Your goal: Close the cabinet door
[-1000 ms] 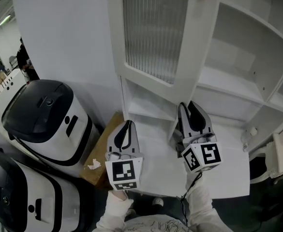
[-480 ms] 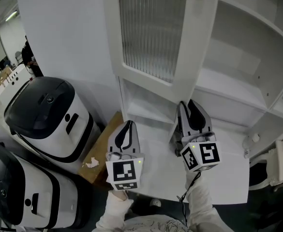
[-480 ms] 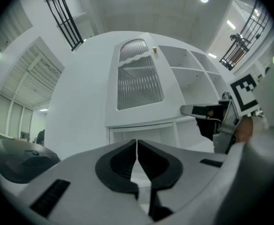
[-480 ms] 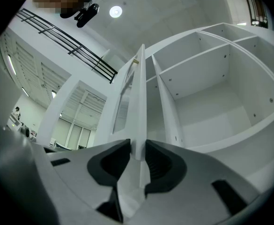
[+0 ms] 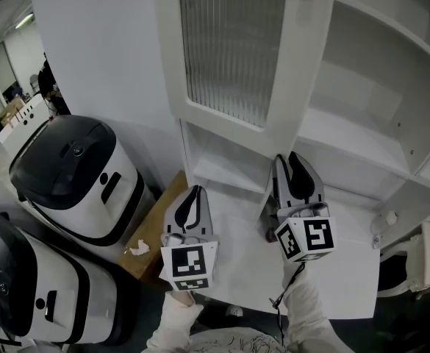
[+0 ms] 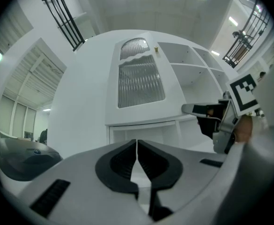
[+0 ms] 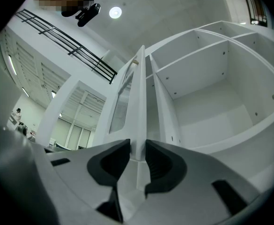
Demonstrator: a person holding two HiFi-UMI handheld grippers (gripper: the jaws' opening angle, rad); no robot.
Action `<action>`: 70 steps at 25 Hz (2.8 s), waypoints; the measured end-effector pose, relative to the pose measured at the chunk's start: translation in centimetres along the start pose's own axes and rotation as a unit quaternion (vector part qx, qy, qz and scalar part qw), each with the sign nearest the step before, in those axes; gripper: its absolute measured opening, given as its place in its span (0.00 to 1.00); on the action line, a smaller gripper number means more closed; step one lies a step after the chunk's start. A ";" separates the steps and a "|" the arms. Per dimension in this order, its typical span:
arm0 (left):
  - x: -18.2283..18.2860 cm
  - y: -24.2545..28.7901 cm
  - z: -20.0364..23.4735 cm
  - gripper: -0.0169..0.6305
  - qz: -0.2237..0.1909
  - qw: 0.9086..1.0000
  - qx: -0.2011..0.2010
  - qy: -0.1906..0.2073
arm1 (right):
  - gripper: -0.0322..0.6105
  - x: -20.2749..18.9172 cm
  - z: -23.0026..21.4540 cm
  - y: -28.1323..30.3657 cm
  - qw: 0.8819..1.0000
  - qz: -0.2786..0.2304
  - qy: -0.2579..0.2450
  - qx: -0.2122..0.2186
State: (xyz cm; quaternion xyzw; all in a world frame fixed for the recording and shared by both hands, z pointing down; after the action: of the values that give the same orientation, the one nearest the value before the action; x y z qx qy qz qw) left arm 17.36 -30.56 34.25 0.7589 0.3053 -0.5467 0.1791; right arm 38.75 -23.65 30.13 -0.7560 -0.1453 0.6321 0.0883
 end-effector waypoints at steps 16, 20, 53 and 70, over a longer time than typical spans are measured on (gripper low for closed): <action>-0.3 2.0 -0.5 0.05 0.006 1.000 0.007 0.002 | 0.21 0.0 -2.4 1.7 1.000 0.005 0.008 -0.011; -0.4 2.7 -0.5 0.05 0.008 1.000 0.008 0.002 | 0.22 -0.1 -2.8 2.1 1.000 0.003 0.004 -0.018; -0.8 3.3 0.2 0.05 0.014 1.000 0.019 -0.001 | 0.22 -0.5 -4.5 4.3 0.998 0.002 0.007 -0.063; 0.7 2.2 0.3 0.05 -0.003 1.000 0.012 0.006 | 0.16 0.1 -3.8 1.3 0.994 -0.006 -0.027 -0.105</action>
State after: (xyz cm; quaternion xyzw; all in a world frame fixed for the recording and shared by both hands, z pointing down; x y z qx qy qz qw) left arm 18.76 -32.21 33.34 0.7634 0.3023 -0.5461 0.1661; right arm 42.61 -24.65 30.36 -0.7428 -0.2180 0.6330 0.0087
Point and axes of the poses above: the fingertips, and each gripper's own axes: y forward along the fingers, z to its left, x out of its top, the point moved 9 cm from there along -y, backward along the fingers, and after that the axes turned 15 degrees about y, right-handed, at the moved point
